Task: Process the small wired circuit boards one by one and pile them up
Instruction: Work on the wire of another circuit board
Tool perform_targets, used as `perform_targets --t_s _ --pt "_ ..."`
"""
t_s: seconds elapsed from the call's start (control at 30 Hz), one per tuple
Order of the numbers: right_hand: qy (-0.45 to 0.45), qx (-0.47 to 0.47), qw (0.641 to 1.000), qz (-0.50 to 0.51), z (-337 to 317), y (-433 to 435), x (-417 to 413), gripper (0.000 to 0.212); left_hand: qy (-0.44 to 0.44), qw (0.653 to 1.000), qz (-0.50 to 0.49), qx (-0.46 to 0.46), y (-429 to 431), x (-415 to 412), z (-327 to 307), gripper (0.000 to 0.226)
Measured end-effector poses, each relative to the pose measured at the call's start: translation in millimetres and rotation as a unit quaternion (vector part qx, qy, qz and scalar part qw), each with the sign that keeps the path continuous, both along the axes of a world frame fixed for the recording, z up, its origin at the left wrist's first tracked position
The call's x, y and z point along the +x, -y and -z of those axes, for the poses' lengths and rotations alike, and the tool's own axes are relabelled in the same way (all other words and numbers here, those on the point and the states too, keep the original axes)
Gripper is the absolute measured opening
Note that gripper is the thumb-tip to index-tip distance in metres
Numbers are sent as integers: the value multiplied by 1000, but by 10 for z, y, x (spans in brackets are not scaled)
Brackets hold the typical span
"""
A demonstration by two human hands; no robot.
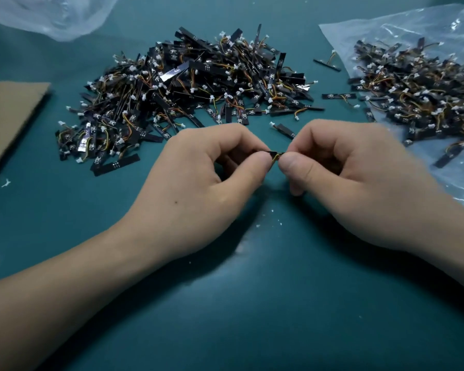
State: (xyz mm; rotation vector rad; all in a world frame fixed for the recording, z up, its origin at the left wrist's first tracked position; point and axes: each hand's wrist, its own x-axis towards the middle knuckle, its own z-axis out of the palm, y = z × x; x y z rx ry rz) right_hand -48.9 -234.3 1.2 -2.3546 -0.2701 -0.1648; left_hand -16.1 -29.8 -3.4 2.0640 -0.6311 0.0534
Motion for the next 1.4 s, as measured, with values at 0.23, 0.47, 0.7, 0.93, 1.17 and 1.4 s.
perform_targets --t_s 0.23,0.47,0.7,0.93,1.17,1.4 --pt "-34 11 998 -55 0 19 -30 23 -12 1000 12 -4 7 -34 -23 14" --pt "-26 30 998 -54 37 2 -37 25 -14 1000 15 6 3 -14 -15 13" --pt "-48 88 994 -37 26 6 -22 22 -22 1000 16 4 23 -18 -20 15" --pt "-42 52 997 -44 19 9 -29 25 -26 999 21 13 14 -25 -36 15" --pt "-54 89 993 -58 27 27 -10 24 -29 999 16 20 14 -30 -37 15" --pt "-49 75 994 -61 31 32 -19 25 -38 999 14 33 20 -12 -23 15"
